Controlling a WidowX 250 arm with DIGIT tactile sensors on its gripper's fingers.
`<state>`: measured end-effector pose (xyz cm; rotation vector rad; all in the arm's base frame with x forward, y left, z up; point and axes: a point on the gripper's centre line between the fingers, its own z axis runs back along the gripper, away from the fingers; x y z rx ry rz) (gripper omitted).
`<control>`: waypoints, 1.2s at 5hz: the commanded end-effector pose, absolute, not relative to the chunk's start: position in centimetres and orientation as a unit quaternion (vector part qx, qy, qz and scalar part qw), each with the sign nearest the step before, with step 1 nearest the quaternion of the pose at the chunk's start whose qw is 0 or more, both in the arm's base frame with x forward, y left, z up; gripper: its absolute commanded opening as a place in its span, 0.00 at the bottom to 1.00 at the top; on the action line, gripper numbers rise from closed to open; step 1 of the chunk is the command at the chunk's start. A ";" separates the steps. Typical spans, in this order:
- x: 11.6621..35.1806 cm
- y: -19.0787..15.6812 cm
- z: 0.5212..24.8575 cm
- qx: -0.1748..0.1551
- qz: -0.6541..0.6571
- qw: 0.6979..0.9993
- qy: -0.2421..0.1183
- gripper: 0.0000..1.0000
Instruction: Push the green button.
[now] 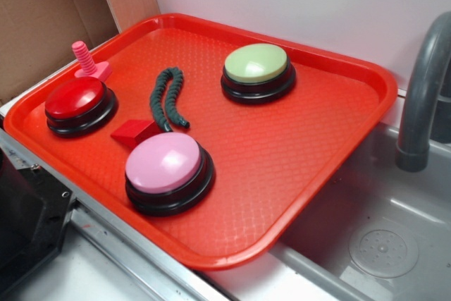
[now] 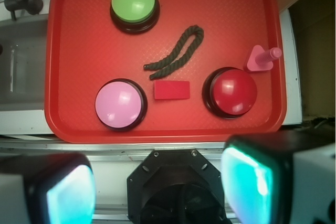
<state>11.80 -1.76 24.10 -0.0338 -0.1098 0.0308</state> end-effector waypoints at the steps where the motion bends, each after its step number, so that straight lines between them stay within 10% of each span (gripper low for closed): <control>1: 11.8 -1.8 24.1 -0.017 0.015 0.998 -0.055 1.00; 2: 16.8 1.9 20.6 0.008 0.018 0.999 -0.027 1.00; 4: 24.8 4.6 16.5 0.045 0.027 0.995 -0.085 1.00; 6: 29.4 -0.7 12.3 0.090 -0.045 0.995 -0.024 1.00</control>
